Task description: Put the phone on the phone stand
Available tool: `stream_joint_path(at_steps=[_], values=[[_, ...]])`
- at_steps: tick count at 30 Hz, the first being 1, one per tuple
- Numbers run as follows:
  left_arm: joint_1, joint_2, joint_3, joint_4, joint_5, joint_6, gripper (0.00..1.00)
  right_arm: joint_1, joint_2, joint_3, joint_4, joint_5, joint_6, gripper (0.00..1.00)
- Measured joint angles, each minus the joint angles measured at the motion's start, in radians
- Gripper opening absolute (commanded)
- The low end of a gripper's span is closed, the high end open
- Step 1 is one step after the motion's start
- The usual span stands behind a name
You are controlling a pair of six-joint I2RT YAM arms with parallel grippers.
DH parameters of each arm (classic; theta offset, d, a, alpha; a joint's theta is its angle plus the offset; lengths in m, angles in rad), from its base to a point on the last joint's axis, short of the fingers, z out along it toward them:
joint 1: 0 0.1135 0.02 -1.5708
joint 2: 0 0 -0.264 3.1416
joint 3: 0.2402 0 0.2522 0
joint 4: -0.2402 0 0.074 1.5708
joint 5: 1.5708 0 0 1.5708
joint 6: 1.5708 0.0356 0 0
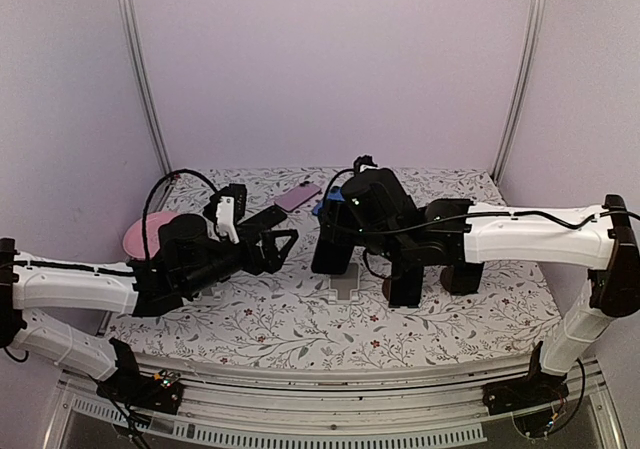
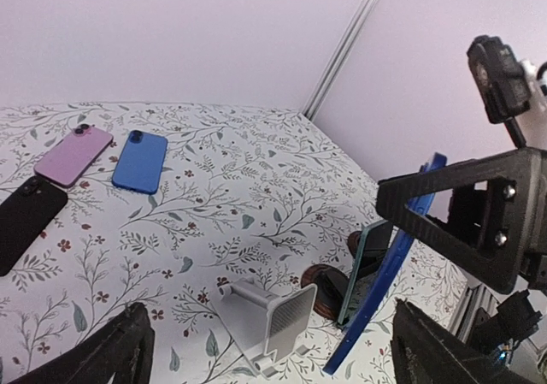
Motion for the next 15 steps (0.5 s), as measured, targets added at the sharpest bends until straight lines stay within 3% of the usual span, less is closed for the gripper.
stream_joint_path(at_steps=[15], values=[[0.076, -0.091, -0.033, -0.101, -0.011, -0.053, 0.97, 0.029, 0.110, -0.032, 0.050, 0.100, -0.046, 0.29]])
